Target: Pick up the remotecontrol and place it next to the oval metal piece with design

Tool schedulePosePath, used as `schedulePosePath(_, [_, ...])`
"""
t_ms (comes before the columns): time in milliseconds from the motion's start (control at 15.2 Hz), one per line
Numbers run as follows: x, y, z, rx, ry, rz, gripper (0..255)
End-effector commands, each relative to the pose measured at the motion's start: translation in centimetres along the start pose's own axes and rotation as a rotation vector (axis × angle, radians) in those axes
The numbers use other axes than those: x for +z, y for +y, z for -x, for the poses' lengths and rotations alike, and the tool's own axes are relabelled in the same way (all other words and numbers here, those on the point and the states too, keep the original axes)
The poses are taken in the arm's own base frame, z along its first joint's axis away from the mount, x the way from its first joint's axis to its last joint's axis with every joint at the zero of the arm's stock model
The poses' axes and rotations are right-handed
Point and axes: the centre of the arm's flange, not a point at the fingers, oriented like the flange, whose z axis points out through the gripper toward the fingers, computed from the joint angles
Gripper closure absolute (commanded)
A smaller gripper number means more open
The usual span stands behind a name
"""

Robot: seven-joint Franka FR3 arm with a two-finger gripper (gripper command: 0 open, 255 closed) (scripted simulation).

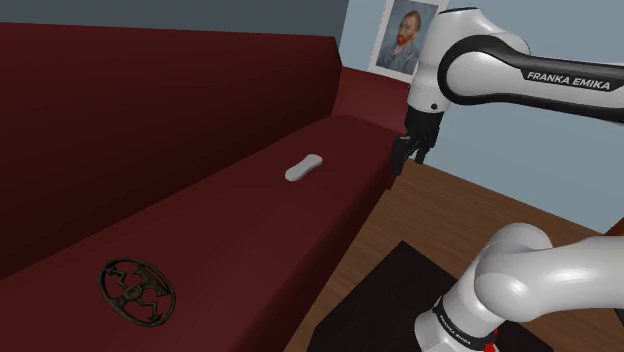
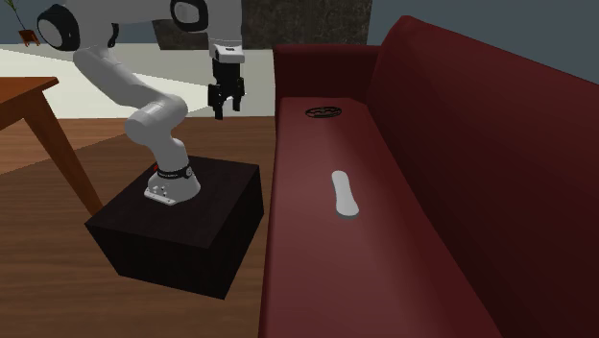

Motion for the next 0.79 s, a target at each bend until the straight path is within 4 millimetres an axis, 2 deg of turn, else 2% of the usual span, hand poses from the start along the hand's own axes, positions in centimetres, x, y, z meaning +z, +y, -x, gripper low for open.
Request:
schedulePosePath(0, [0.0,0.0,0.0,0.0,0.0,0.0,0])
schedulePosePath(396, [2.7,-3.6,-6.4,0.198,-0.005,-0.02,0])
schedulePosePath(726, [4.9,-5.6,-12.1,0.363,-0.009,-0.037,0])
